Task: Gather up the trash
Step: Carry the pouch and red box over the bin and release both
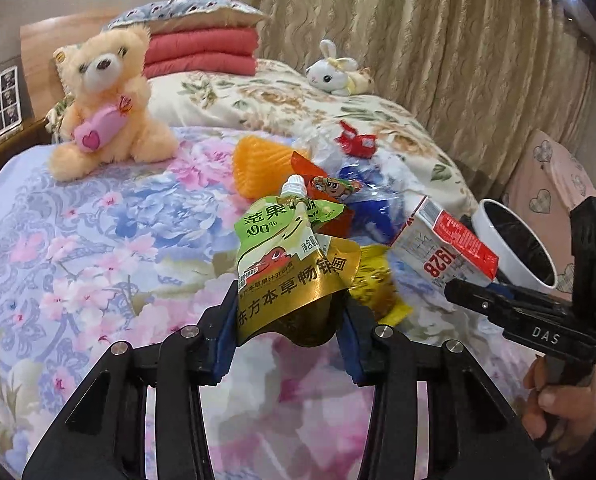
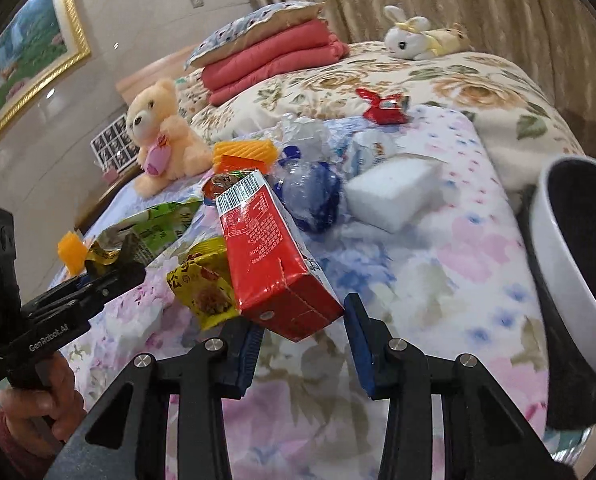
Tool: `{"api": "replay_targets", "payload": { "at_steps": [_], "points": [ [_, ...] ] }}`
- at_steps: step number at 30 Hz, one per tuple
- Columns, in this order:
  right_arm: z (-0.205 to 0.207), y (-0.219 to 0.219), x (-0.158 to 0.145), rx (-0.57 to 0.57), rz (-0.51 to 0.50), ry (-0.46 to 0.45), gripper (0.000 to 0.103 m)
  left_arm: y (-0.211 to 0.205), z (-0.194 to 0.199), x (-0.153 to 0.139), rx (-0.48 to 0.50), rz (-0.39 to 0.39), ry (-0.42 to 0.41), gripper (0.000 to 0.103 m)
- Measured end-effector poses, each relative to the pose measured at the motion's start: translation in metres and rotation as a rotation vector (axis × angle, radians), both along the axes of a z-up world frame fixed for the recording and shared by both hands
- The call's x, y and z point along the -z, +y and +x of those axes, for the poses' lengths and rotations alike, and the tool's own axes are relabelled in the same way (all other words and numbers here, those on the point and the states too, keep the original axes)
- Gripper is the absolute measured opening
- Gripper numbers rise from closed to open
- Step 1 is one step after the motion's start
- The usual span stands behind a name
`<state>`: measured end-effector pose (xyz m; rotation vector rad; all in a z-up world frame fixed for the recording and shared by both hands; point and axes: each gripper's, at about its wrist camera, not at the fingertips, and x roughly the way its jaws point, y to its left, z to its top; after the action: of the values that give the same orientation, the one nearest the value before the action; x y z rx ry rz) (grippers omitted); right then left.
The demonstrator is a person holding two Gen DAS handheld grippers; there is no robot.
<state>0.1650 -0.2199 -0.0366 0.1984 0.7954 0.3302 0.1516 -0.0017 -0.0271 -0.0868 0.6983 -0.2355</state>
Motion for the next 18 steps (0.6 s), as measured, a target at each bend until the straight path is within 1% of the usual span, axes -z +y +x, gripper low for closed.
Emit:
{"api": "replay_targets", "payload": {
  "at_steps": [6, 18],
  "points": [
    [-0.017, -0.022, -0.004, 0.052, 0.018, -0.007, 0.04, -0.021, -0.012, -0.007, 0.058, -0.009, -0.02, 0.041],
    [-0.045, -0.065, -0.017, 0.143, 0.036, -0.046, 0.04, -0.072, -0.03, -0.016, 0.172, 0.0, -0.044, 0.041]
  ]
}}
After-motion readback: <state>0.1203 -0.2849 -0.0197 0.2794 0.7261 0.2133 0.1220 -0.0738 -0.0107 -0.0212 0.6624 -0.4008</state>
